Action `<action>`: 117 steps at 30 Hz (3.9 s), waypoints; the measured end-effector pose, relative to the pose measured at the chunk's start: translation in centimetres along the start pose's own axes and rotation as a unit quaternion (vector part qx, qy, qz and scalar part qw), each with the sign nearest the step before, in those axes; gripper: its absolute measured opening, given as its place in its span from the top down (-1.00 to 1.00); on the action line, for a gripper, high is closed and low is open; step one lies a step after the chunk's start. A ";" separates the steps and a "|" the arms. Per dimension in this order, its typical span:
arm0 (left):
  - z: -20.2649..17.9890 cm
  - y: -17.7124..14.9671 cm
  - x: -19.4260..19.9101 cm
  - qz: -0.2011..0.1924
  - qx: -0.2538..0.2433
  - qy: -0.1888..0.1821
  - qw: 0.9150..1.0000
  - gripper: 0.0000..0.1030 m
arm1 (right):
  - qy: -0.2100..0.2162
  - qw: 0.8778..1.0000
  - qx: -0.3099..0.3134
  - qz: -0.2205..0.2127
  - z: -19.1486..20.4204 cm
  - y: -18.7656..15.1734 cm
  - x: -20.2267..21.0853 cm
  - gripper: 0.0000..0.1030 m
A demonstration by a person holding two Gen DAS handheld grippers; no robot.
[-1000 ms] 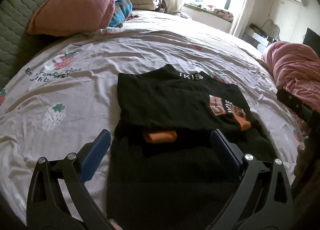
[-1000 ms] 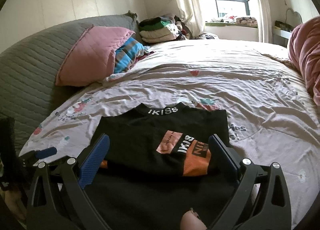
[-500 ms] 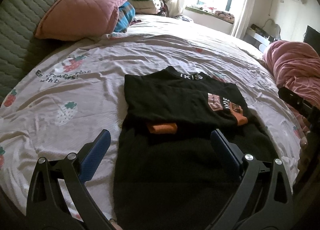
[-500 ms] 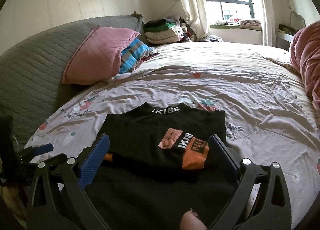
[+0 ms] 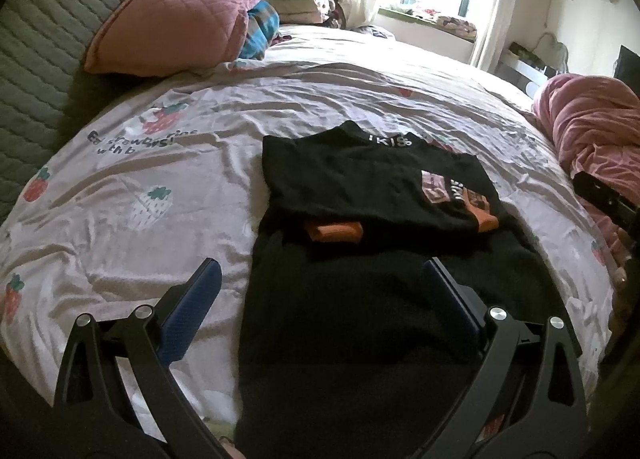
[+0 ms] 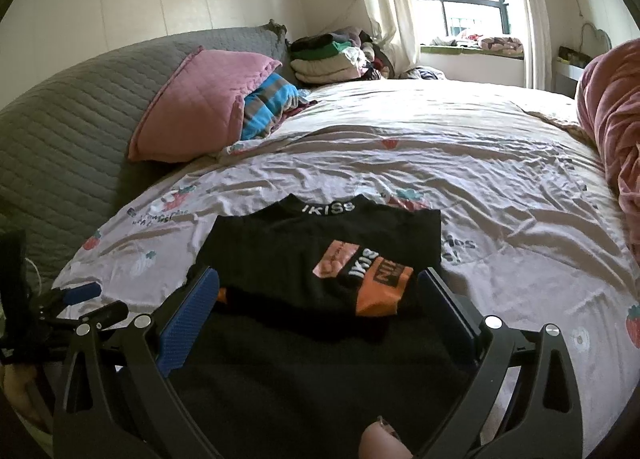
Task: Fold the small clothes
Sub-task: 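Move both grippers to the shirt hem and grasp it, then lift the hem with both grippers and fold it up onto the collar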
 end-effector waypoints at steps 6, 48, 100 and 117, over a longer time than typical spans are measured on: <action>-0.2 -1.3 0.1 0.011 -0.007 0.007 1.000 -0.81 | -0.004 1.000 0.009 0.023 -0.3 -1.7 0.5 -0.91; 7.7 -8.4 0.1 0.098 0.109 0.000 0.989 -0.81 | -0.006 0.994 -0.002 0.111 -4.1 -9.1 1.6 -0.91; 5.5 -10.7 0.4 0.099 0.106 -0.065 0.987 0.87 | -0.001 0.975 -0.021 0.223 -10.6 -16.8 2.5 -0.09; 5.5 -7.9 2.4 0.060 0.107 -0.062 0.991 0.91 | 0.079 0.994 -0.030 0.075 -10.1 -10.6 7.2 0.83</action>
Point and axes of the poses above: each gripper's, at about its wrist camera, not at the fingertips, and x roughly against the way its jaws point, z to its left, y to its top, the point moved 1 cm from there along -x, roughly the way its jaws point, and after that the axes turned 4 degrees about z, right-handed, at the moved point
